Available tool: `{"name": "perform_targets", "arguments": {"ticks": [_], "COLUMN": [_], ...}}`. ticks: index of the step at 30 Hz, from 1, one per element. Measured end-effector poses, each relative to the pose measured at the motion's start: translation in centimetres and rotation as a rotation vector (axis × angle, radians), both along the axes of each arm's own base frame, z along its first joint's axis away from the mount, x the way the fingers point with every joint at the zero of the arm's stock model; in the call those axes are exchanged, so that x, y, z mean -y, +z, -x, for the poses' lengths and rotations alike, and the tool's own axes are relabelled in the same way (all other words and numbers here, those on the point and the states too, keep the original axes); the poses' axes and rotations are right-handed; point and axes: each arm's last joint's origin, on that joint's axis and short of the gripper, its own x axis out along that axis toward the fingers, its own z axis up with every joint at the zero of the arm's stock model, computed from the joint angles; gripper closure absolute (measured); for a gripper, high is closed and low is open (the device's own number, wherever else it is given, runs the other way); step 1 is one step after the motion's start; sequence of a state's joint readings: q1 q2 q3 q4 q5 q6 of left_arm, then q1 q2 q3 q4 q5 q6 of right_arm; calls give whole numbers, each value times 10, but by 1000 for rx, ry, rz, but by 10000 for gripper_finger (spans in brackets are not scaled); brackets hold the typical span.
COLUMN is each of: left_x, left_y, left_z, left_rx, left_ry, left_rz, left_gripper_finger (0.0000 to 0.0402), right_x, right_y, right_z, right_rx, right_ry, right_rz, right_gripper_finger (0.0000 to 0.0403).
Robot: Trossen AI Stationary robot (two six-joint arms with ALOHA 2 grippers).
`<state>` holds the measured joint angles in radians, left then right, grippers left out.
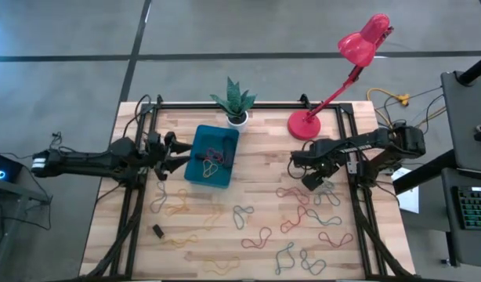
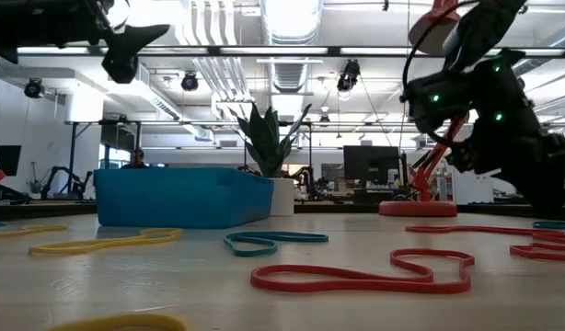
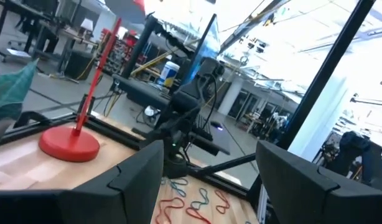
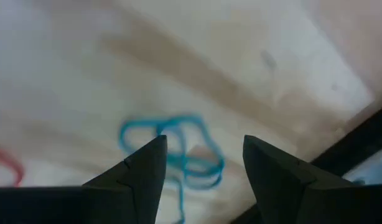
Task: Pick and place rubber bands into bin
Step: Put the blue rubber band into the blue bin
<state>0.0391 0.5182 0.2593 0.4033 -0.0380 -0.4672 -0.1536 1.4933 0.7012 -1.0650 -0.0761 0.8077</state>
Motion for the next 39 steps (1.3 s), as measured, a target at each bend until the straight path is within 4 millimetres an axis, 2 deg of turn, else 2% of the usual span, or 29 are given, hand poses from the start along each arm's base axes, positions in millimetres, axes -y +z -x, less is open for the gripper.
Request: {"name": "perform_targets", "arguments": {"ticks": [8,14,22,29,34,37,39], "left_x": [0,0,0,0,1,2,3], "left_y": [0,1,1,9,12,12,12], "left_z": [-18,-29,-34,-26,-19,-16,-14], "left_rx": [32,27,9,59,93,98,106], "left_ry": [-18,-41,-43,-46,-78,-94,-108], "left_rz": [49,47,45,30,-4,-7,-9], "left_gripper_finger": [162,162,162,162,162,162,162], "right_x": [10,8,2,-8,-13,-17,-19], "right_y": [-19,-22,-22,-24,-17,-7,9], "right_z": [18,18,14,10,1,-22,-40], "right_rx": [22,44,49,63,79,217,311], "right_ry": [-16,-23,-51,-69,-74,-48,-28], "right_rz": [-108,-151,-119,-82,-74,-90,-88], "right_gripper_finger": [209,219,299,367,393,394,395]}}
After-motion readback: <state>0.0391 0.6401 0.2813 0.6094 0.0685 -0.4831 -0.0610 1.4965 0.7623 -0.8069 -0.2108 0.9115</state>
